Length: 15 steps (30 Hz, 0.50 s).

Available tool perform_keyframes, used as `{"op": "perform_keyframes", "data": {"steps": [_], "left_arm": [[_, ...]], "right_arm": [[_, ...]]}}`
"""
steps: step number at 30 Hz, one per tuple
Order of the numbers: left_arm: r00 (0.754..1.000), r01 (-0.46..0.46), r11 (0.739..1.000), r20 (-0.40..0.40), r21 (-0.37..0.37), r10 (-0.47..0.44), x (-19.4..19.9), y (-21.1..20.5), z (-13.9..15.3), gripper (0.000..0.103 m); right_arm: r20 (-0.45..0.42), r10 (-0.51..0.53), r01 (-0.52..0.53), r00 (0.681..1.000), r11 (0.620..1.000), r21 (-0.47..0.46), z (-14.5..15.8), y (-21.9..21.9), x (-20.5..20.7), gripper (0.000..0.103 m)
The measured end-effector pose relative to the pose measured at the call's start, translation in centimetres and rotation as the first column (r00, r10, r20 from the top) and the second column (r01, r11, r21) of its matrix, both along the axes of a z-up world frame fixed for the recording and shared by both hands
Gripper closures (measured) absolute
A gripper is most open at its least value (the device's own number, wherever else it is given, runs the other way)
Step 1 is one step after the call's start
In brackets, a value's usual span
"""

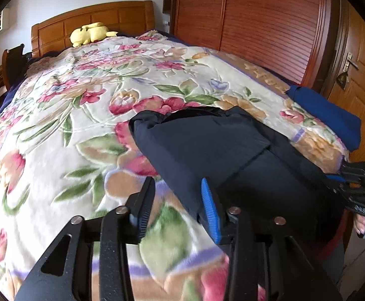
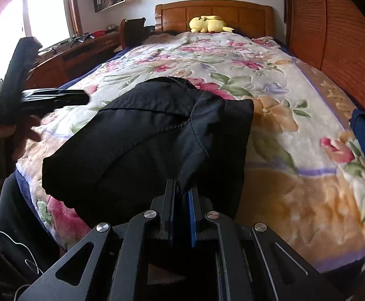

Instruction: Fold large clothes

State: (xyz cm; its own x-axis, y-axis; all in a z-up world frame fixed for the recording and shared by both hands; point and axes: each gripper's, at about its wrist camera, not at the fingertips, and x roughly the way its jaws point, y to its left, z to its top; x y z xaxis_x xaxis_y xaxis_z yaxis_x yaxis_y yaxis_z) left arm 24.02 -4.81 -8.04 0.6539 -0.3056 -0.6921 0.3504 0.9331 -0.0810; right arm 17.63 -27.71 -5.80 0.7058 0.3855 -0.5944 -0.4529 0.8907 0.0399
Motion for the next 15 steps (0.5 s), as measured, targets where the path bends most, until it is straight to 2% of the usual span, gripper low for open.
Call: {"op": "perform_keyframes", "data": {"steps": [10,14,15], "left_arm": [[0.996,-0.039,0.997,-0.075,0.061,0.043,8.3,-0.8,-3.4,0.054],[0.995,-0.048,0.995,-0.078,0.090,0.056,10.9,-0.9,-4.4,0.044],[0.994,-0.051,0.995,-0.089,0.089,0.059,11.5,-0.8,-4.7,0.037]], "right_arm": [[-0.012,0.003,-0.003,1.000,0.999,0.040,-1.3,-0.7,-0.1,0.093],[0.000,0.002,-0.002,1.000,1.000,0.023,-1.4,-0.4,-0.2,0.092],[0.003,0.003,-0.003,1.000,1.000,0.017,-1.5,-0.3,-0.2,0.092]]}}
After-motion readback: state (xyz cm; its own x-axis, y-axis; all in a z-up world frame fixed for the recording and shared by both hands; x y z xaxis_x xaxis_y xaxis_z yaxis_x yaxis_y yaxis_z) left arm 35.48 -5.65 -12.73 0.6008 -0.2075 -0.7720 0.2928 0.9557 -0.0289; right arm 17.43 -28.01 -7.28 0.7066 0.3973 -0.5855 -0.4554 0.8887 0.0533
